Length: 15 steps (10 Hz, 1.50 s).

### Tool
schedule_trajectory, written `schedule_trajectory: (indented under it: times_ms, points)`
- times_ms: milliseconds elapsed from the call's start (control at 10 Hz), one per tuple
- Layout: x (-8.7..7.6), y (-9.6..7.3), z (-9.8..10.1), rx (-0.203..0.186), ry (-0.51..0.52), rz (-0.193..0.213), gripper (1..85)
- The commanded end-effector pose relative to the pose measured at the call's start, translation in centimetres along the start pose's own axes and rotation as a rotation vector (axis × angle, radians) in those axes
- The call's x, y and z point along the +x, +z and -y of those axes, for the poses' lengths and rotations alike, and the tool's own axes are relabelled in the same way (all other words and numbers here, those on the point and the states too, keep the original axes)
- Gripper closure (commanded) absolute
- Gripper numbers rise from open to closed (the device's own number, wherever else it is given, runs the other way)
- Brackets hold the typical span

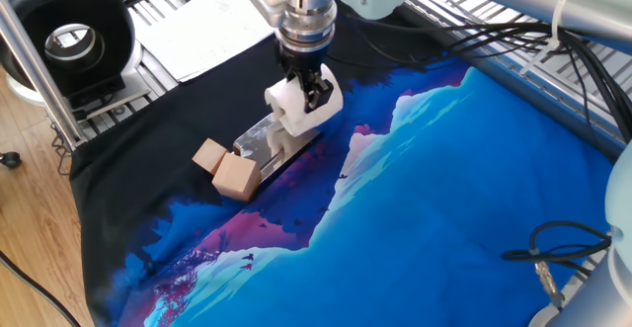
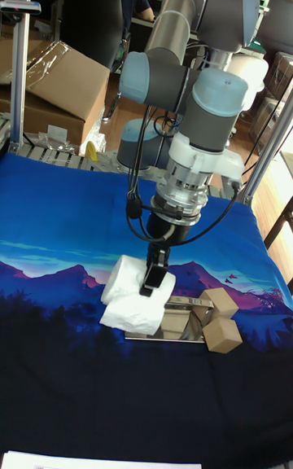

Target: Put the toilet paper on its holder

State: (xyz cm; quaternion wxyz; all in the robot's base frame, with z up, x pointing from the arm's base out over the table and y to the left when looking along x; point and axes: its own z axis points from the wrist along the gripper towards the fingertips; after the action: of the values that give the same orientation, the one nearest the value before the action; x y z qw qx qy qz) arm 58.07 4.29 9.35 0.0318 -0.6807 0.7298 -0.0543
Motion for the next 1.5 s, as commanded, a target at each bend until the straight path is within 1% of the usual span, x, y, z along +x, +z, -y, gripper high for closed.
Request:
schedule_trajectory:
  times_ms: [0,100,300,500,600,800,1000,1100,1200,1400]
  points:
    - [-1.7,0.2,0.2,0.019,-0.057,0.045,37.0]
    - [-2.2,0.4,0.2,0.02,-0.066,0.064,37.0]
    - [-2.7,0.4,0.2,0.022,-0.069,0.08,37.0]
    - [-3.9,0.5,0.1,0.021,-0.069,0.121,37.0]
    - [-4.3,0.5,0.1,0.02,-0.058,0.134,37.0]
    - [-4.2,0.5,-0.2,0.012,-0.057,0.13,36.3]
    - [-4.2,0.5,-0.6,-0.004,-0.023,0.127,36.0]
    - [-3.7,0.6,-1.0,-0.021,0.001,0.11,35.7]
    - [-3.6,0.6,-0.9,-0.019,0.009,0.105,35.7]
    - [-3.8,0.6,-0.8,-0.017,0.03,0.113,35.7]
